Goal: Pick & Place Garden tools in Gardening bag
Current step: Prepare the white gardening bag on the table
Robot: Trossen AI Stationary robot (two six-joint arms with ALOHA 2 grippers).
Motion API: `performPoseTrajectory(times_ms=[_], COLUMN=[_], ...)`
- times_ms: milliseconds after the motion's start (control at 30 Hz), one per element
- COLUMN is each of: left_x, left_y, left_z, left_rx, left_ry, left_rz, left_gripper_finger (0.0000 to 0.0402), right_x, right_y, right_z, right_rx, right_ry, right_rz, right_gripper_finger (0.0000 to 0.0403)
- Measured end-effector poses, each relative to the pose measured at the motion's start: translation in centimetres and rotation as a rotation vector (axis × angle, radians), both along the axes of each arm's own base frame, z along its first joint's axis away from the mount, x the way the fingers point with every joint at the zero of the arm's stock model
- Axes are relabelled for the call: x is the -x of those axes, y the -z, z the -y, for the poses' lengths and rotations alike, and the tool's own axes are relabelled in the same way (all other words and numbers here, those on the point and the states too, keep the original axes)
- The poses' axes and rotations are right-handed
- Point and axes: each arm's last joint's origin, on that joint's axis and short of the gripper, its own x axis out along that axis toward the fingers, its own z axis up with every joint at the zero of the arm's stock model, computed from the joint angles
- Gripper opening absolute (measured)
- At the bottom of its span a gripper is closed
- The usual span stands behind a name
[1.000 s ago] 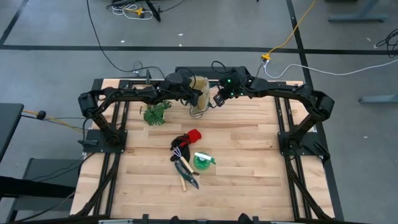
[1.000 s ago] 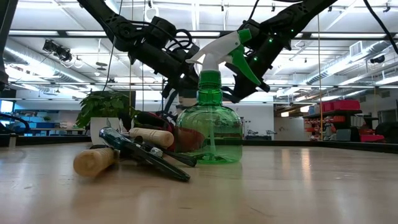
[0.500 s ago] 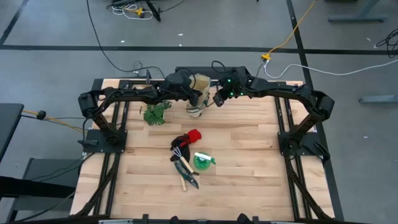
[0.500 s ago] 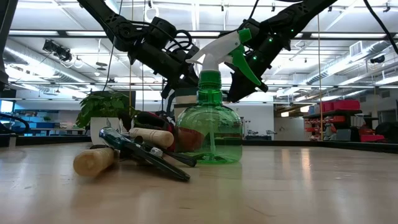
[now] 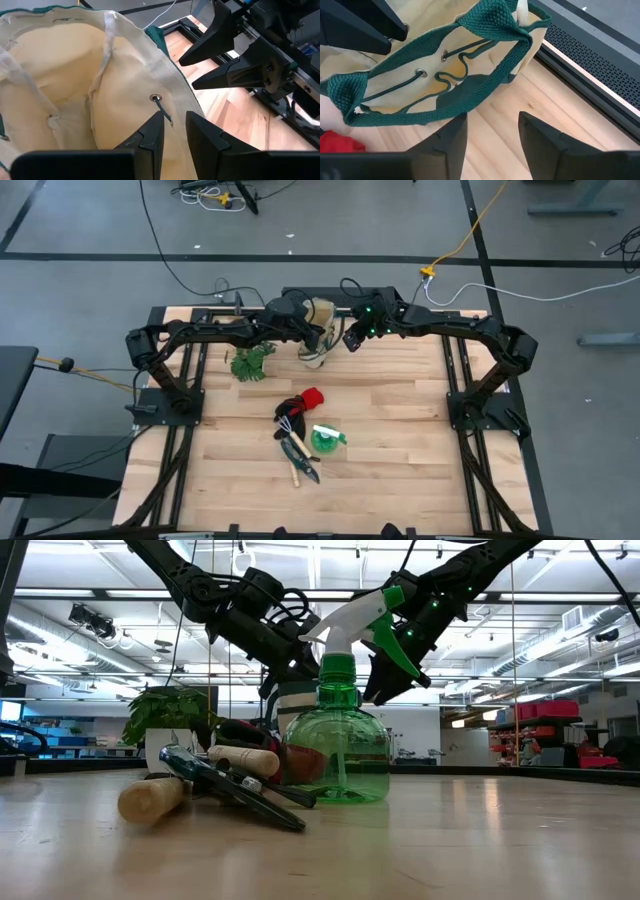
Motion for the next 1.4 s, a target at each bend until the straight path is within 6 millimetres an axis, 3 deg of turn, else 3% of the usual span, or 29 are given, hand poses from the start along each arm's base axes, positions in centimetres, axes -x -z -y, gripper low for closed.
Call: performPoseTrajectory(times_ms=[400,1400], left_x=[0.5,0.6], left_y=[-1.3,-1.1], left_z=[0.0,-0.1], left_rx=[-0.029,-0.019], left_ry=[0.004,-0.001], left_rz=[0.037,0.018], left_gripper_finger=[0.0087,0.0087], right_x=[0.0,-0.1], right_y=[0.0,-0.1], right_z=[0.0,-0.1], right_rx=[0.006,0.007], right_ry=[-0.007,-0.009], right_rz=[-0.003,0.004], right_gripper_finger=[0.0183,0.0183])
